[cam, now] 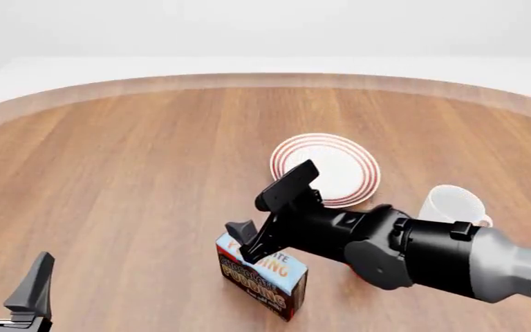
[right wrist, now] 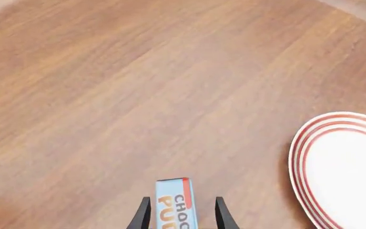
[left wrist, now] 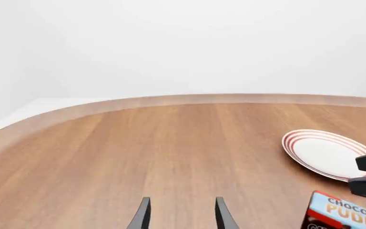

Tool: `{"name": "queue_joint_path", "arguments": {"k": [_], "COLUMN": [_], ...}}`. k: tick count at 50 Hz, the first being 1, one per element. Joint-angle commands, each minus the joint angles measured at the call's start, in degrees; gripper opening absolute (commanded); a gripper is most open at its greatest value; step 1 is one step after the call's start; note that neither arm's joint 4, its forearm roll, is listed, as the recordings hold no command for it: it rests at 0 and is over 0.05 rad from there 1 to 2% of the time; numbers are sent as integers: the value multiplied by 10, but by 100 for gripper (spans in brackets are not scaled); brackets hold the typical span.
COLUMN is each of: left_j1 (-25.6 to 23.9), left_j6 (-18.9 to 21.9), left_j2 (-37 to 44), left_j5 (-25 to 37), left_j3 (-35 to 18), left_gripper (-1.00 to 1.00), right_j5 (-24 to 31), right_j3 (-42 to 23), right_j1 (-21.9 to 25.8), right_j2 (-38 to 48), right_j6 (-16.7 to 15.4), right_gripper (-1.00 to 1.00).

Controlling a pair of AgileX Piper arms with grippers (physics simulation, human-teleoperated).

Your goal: Put the chocolate pudding to the right of the plate.

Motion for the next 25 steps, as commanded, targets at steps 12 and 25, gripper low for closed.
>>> {"name": "queue_joint_path", "arguments": {"k": [12, 25], "left_j1": [0, 0], "left_j6": [0, 0], "left_j2": [0, 0], "left_j5": [0, 0], "left_j3": [0, 0], "left_gripper": [100, 100], "right_j5": [-9, -16], "right_j3": [2, 4], "right_j1": [-1, 2], "right_j2": [17, 27], "right_j6": [4, 8], "right_gripper": [100, 100]}}
